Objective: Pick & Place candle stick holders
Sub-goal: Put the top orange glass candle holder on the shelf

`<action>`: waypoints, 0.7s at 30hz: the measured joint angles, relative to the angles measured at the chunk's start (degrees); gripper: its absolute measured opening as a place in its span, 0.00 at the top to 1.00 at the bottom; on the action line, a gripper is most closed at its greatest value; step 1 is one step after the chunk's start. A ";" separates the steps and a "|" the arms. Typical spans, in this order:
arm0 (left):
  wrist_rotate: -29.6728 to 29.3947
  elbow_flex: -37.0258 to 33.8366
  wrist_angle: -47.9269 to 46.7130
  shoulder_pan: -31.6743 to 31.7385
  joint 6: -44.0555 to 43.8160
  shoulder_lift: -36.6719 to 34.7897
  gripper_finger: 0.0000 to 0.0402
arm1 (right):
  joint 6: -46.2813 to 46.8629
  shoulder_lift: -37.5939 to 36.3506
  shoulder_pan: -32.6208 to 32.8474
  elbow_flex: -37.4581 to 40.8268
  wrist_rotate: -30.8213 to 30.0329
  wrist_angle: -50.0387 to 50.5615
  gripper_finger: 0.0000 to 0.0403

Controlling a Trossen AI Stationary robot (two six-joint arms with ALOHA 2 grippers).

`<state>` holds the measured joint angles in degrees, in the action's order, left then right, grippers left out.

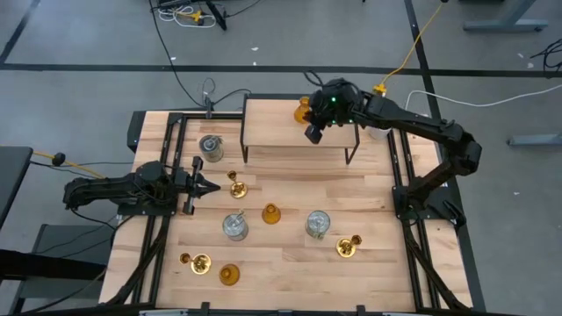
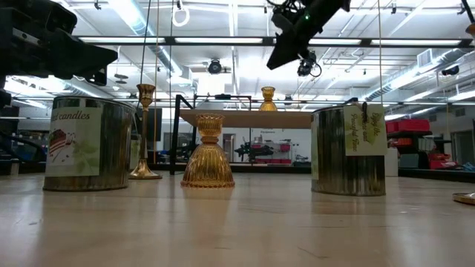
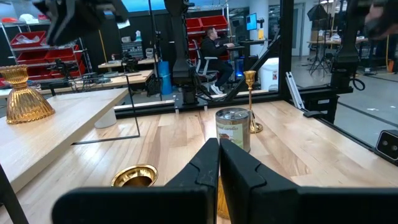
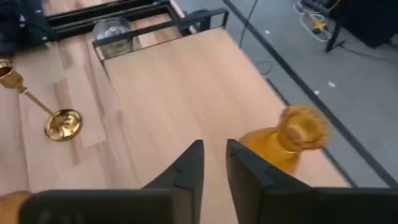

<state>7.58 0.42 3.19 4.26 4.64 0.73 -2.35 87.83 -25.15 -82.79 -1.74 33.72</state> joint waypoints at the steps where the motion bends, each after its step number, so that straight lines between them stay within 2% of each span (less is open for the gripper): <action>1: 0.01 -0.02 0.01 -0.01 -0.02 0.00 0.95 | -0.02 0.00 0.00 1.18 0.94 -0.67 0.86; 5: 0.00 -0.01 -0.01 0.01 -0.01 0.00 0.95 | -0.71 0.02 0.02 5.64 5.13 -2.85 0.93; 11: -0.01 -0.02 0.01 0.01 0.00 0.00 0.95 | -6.99 0.03 0.02 10.93 11.32 -3.93 0.99; 21: 0.01 0.00 0.01 0.01 0.00 0.00 0.95 | -9.07 0.03 0.02 12.99 10.63 -4.88 0.99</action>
<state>7.60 0.43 3.20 4.27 4.64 0.73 -11.42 87.87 -25.12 -69.80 8.89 28.84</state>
